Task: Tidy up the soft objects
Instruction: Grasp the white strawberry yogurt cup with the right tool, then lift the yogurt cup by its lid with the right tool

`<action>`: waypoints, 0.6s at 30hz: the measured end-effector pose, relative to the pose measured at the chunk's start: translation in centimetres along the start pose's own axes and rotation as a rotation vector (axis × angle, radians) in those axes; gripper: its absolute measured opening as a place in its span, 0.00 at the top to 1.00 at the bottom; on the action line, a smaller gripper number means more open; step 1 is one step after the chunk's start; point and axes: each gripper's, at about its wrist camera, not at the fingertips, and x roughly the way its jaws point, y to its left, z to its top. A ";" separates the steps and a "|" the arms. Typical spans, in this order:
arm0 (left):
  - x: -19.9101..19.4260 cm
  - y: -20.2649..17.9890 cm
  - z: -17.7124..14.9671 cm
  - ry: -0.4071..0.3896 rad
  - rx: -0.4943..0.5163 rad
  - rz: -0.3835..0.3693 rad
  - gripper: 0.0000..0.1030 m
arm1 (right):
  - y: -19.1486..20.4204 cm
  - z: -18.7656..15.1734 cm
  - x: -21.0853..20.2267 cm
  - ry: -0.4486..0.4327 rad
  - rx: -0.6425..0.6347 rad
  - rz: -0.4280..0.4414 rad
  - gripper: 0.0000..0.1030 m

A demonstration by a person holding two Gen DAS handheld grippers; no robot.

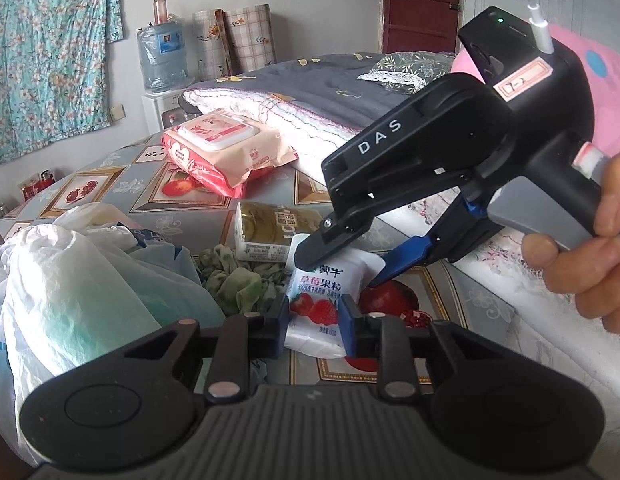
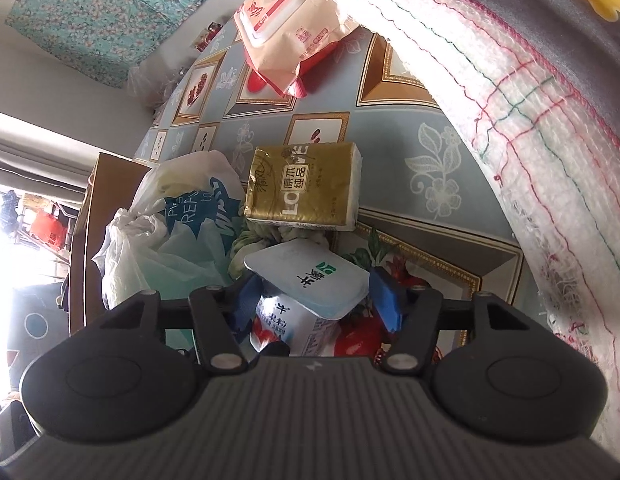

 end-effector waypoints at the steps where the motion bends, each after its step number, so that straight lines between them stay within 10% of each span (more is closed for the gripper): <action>1: 0.0 0.1 0.0 0.000 0.000 0.001 0.74 | 0.1 -0.1 -0.2 -0.003 -0.004 0.002 0.45; 7: -0.5 0.2 -0.6 -0.007 0.019 0.024 0.73 | 1.2 -1.1 -2.2 -0.034 -0.056 0.061 0.69; 18: 0.5 0.4 -1.5 0.081 -0.003 0.013 0.77 | -0.3 -0.1 -2.9 -0.064 0.044 0.055 0.53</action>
